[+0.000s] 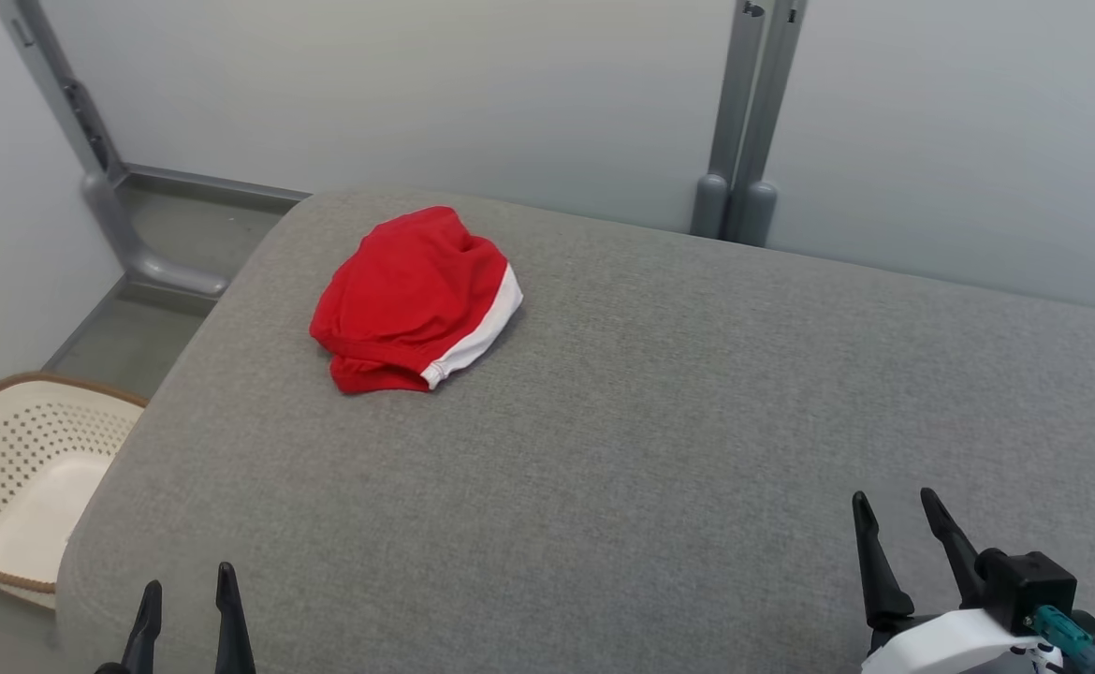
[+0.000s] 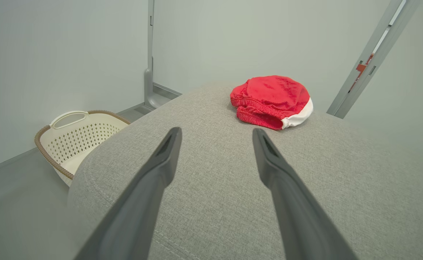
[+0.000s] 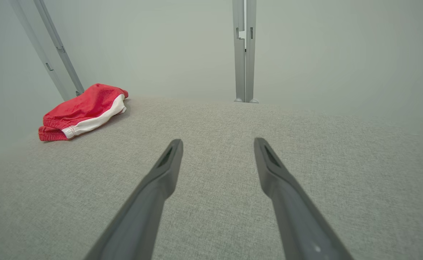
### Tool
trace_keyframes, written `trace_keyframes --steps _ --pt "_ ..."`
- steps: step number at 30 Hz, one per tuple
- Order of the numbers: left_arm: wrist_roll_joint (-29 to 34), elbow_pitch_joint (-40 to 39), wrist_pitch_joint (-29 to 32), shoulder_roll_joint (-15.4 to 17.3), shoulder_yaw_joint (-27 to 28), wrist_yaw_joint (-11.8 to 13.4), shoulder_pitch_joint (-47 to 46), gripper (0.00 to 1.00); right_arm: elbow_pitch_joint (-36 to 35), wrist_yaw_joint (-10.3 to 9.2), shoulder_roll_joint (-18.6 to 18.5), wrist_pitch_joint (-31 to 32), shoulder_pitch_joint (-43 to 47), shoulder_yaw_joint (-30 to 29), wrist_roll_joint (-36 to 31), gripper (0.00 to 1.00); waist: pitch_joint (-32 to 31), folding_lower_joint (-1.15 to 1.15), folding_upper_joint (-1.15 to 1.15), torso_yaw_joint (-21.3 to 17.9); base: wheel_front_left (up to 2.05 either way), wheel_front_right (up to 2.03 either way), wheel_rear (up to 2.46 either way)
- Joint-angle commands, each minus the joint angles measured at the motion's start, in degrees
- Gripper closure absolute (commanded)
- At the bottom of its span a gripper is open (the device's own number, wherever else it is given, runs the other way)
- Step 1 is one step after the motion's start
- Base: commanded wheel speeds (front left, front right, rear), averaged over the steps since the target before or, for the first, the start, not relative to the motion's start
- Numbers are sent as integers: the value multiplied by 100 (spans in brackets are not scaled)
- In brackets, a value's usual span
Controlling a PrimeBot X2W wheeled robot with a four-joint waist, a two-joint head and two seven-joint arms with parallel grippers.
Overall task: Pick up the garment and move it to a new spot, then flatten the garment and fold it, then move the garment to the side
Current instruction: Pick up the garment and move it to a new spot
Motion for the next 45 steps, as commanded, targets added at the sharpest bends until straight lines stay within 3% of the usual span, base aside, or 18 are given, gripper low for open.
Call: trace_keyframes --steps 1,14,22,26,36,45 --pt "26 -23 2 24 5 -33 17 0 27 -2 -17 -15 35 -5 24 0 -55 0 0 311 0 0 0" --pt "-223 -22 2 24 -127 -67 -347 0 -14 -3 -19 -15 -83 -22 -120 0 254 0 0 232 0 0 0" --pt "-622 339 5 21 -457 -106 -1247 0 -219 -2 -159 -15 -585 -138 -477 0 1347 0 0 -155 0 0 0" --pt "-709 815 220 131 -700 -148 -2183 0 -312 -2 -453 -15 -919 -220 -492 0 2033 0 0 -299 0 0 0" --pt "-876 2414 1508 599 -969 -182 -4807 0 -563 -3 -1186 -15 -1719 -309 -417 0 3601 0 0 -571 0 0 0" --pt "-790 4502 1717 755 -1092 -145 -6102 0 -533 -4 -1379 0 -1767 -211 -357 0 3786 0 0 -825 0 0 0"
